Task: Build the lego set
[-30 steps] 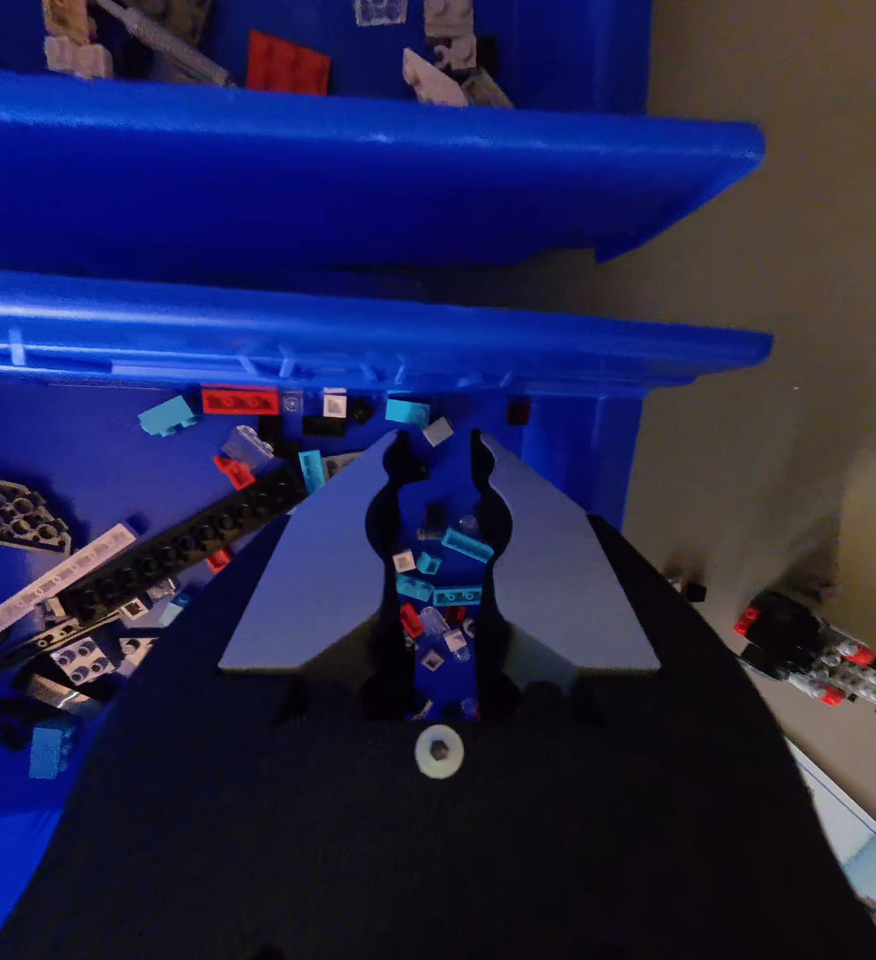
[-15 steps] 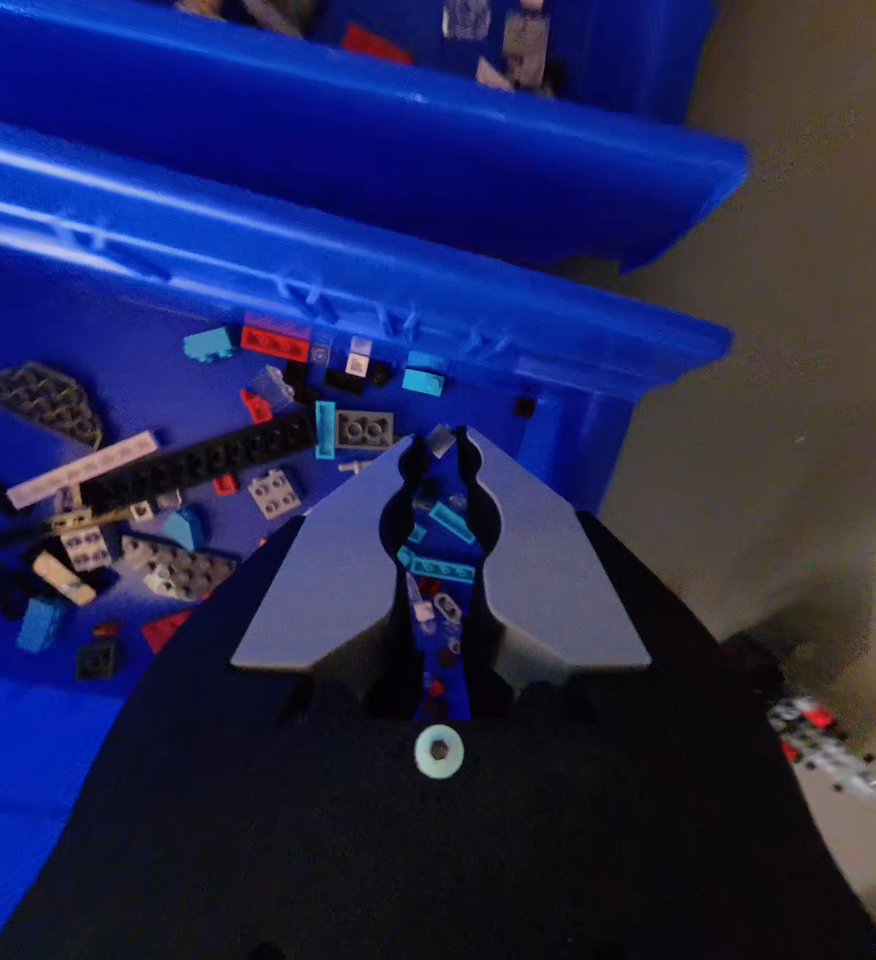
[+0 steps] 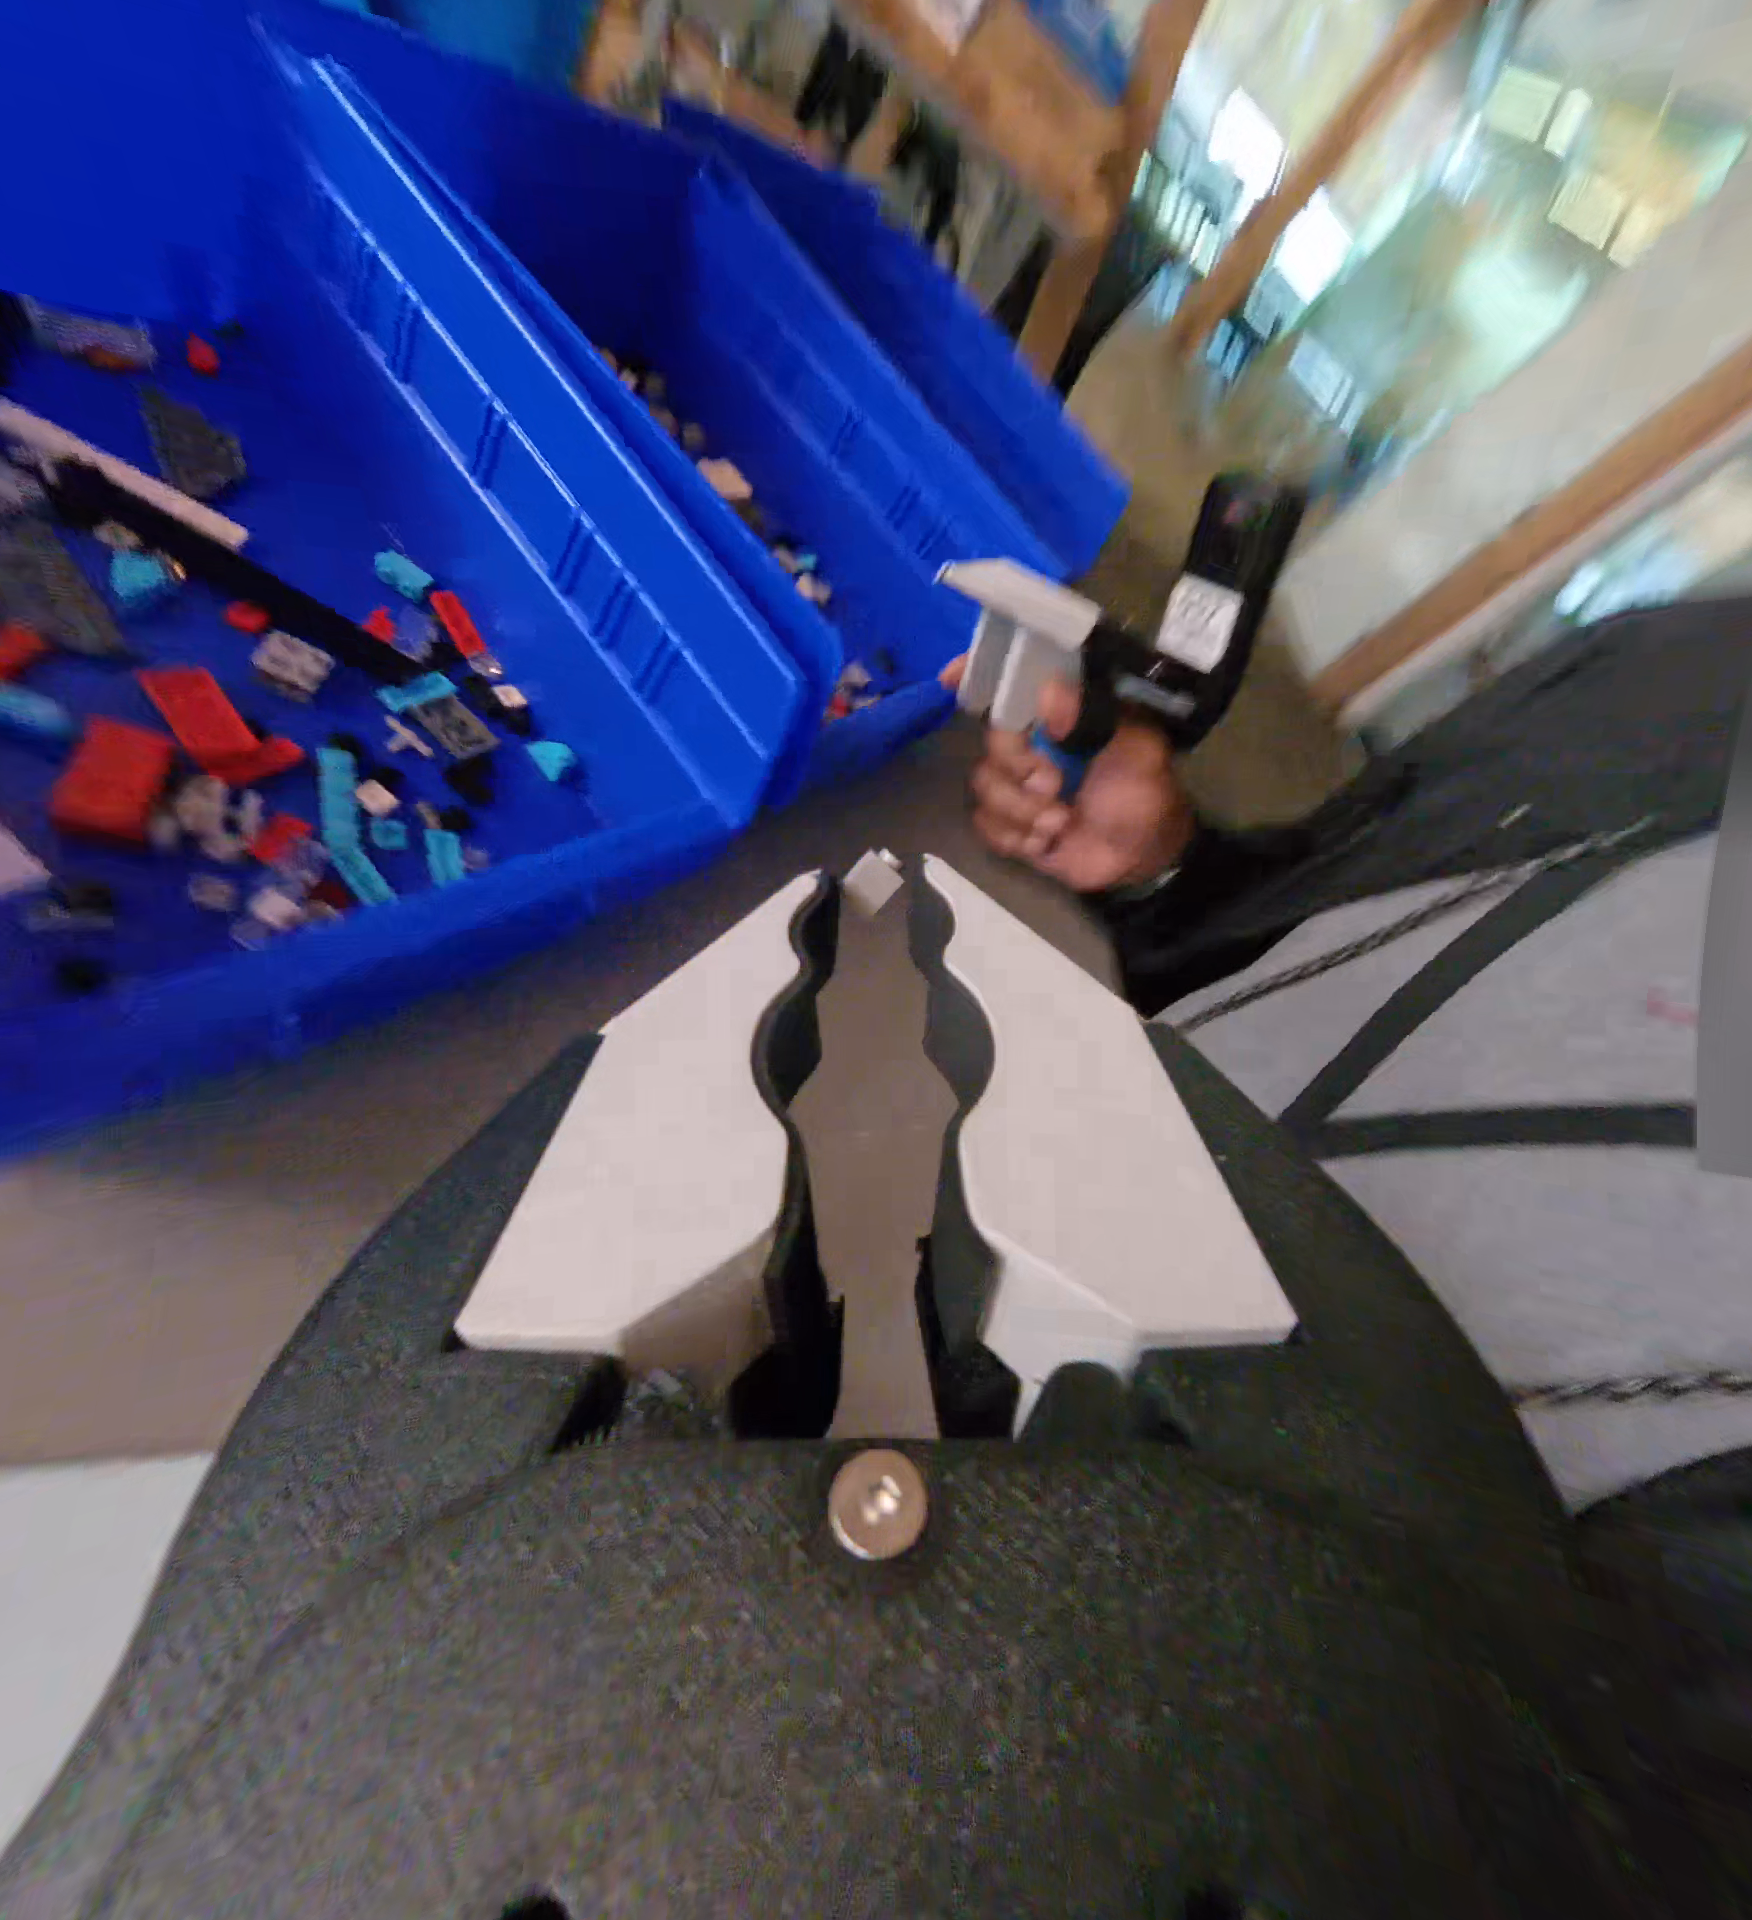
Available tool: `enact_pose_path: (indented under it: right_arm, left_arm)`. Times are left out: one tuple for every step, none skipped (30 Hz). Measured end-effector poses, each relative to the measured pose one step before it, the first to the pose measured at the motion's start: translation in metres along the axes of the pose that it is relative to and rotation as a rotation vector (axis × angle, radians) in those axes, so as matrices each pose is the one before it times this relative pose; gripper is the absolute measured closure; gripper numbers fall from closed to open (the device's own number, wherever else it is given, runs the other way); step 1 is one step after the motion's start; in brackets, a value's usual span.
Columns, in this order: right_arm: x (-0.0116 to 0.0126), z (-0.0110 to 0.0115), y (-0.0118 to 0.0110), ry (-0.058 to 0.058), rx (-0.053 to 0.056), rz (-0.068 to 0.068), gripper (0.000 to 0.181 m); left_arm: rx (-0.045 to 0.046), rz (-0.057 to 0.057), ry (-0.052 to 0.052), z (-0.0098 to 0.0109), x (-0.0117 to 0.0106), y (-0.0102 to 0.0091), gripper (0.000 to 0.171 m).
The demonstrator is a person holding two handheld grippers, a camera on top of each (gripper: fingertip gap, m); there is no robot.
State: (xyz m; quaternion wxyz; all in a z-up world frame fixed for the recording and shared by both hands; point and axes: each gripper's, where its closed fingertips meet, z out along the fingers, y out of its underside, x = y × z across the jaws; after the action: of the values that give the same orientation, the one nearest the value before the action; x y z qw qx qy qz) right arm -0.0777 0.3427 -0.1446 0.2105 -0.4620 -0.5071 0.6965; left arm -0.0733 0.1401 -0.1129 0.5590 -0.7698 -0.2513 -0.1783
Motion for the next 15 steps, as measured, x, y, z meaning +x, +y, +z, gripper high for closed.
enact_pose_path:
  right_arm:
    - [-0.00489, 0.00066, 0.00202, -0.0113, -0.0087, -0.0074, 0.181]
    - [-0.00662, 0.00102, 0.00198, -0.0182, -0.0074, 0.0015, 0.181]
    - [-0.00838, 0.00146, 0.00214, -0.0262, -0.0072, 0.0089, 0.181]
    - [-0.00918, 0.00206, 0.00263, -0.0292, -0.0086, 0.0144, 0.180]
    - [-0.00923, 0.00258, 0.00326, -0.0292, -0.0109, 0.0192, 0.181]
    - [-0.00868, 0.00309, 0.00385, -0.0281, -0.0126, 0.0228, 0.181]
    - [-0.00810, 0.00307, 0.00402, -0.0264, -0.0124, 0.0215, 0.181]
    - [-0.00771, 0.00314, 0.00413, -0.0242, -0.0128, 0.0160, 0.181]
    - [-0.00719, 0.00316, 0.00420, -0.0211, -0.0133, 0.0086, 0.181]
    - [-0.00705, 0.00311, 0.00422, -0.0197, -0.0140, 0.0012, 0.181]
    - [-0.00680, 0.00310, 0.00421, -0.0184, -0.0162, -0.0030, 0.181]
    - [-0.00621, 0.00307, 0.00406, -0.0162, -0.0163, -0.0044, 0.181]
    - [-0.00579, 0.00307, 0.00354, -0.0157, -0.0145, -0.0045, 0.181]
    - [-0.00549, 0.00332, 0.00331, -0.0163, -0.0155, -0.0042, 0.181]
    - [-0.00496, 0.00363, 0.00322, -0.0161, -0.0167, -0.0054, 0.181]
  left_arm:
    - [0.07545, -0.0839, 0.0268, -0.00853, 0.00580, 0.00304, 0.159]
    - [0.08081, -0.0900, 0.0280, -0.00877, 0.00417, 0.00218, 0.159]
    - [0.07607, -0.0879, 0.0308, -0.00869, 0.00293, 0.00232, 0.159]
    - [0.06597, -0.0751, 0.0272, -0.00833, 0.00157, 0.00246, 0.159]
    - [0.05646, -0.0635, 0.0146, -0.00815, -0.00074, 0.00256, 0.159]
    - [0.05062, -0.0526, 0.0103, -0.00756, -0.00135, 0.00180, 0.159]
    - [0.04158, -0.0439, 0.0104, -0.00683, -0.00137, 0.00170, 0.159]
    - [0.03353, -0.0334, 0.0051, -0.00591, -0.00177, 0.00148, 0.159]
    - [0.02713, -0.0243, 0.0008, -0.00532, -0.00206, 0.00125, 0.159]
    - [0.02262, -0.0169, 0.0042, -0.00450, -0.00113, 0.00061, 0.159]
    - [0.01740, -0.0133, 0.0017, -0.00385, -0.00112, 0.00046, 0.159]
    - [0.01407, -0.0059, 0.0009, -0.00325, -0.00084, 0.00017, 0.159]
    - [0.01114, -0.0013, -0.0003, -0.00274, -0.00067, 0.00028, 0.159]
    - [0.01007, -0.0018, 0.0010, -0.00228, -0.00056, 0.00007, 0.159]
    - [0.00989, -0.0029, 0.0068, -0.00181, 0.00030, 0.00017, 0.159]
